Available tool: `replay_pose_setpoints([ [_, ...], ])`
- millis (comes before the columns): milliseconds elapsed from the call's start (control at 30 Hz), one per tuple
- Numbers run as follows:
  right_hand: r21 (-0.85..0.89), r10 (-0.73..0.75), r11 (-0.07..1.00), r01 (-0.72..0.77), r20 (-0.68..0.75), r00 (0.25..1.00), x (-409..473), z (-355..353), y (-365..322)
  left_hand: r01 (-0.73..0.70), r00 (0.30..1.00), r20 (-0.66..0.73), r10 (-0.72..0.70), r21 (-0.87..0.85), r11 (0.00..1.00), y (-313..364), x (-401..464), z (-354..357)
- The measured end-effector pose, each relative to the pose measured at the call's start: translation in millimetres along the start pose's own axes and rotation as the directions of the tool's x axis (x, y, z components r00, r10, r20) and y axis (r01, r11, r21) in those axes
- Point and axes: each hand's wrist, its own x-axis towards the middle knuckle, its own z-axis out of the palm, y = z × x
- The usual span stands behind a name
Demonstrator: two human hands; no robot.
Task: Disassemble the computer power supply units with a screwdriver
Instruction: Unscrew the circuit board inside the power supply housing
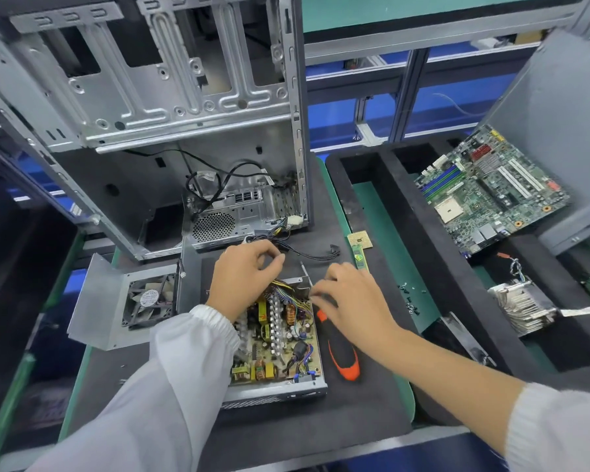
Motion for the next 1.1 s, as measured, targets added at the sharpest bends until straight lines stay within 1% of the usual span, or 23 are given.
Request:
replay_pose_setpoints([
  [167, 0.007, 0.075, 0.997, -0.075, 0.077, 0.994, 11.3, 14.0, 3.3, -0.001, 1.000, -0.001, 0.001, -0.018, 1.000, -3.5, 1.2, 2.3],
  [233, 0.025, 0.124, 0.992, -0.126, 0.081, 0.989, 10.6, 17.1, 2.8, 0.001, 1.000, 0.003, -0.001, -0.025, 1.000, -4.5, 1.5, 3.1],
  [333, 0.051, 0.237, 0.969, -0.241, 0.086, 0.968, 14.8, 17.5, -2.0, 0.005, 1.000, 0.006, -0.004, -0.029, 1.000, -4.2, 1.9, 4.2],
  [400, 0.051, 0.277, 0.958, -0.281, 0.073, 0.958, 15.9, 18.1, -5.7, 0.009, 1.000, 0.003, -0.009, -0.030, 0.999, -3.7, 1.8, 4.4],
  [533, -0.009, 0.262, 0.965, -0.262, 0.035, 0.964, 12.3, 21.8, -11.4, 0.014, 1.000, 0.001, -0.014, -0.022, 1.000, -3.1, 1.1, 4.2],
  [667, -0.030, 0.235, 0.972, -0.234, 0.045, 0.971, 13.1, 21.3, -12.6, 0.016, 1.000, -0.001, -0.016, -0.027, 0.999, -3.3, 0.9, 4.6],
  [833, -0.007, 0.218, 0.976, -0.219, 0.095, 0.971, 16.7, 18.9, -11.2, -0.005, 1.000, -0.010, 0.005, -0.019, 1.000, -3.1, 1.5, 5.5],
  [967, 0.016, 0.189, 0.981, -0.191, 0.106, 0.976, 16.1, 19.7, -8.9, -0.016, 1.000, -0.024, 0.015, -0.026, 1.000, -4.3, 2.2, 6.6],
  [1100, 0.130, 0.230, 0.962, -0.241, 0.096, 0.969, 11.9, 16.0, -7.4, -0.032, 0.999, -0.027, 0.032, -0.029, 0.999, -6.3, 1.9, 7.4],
])
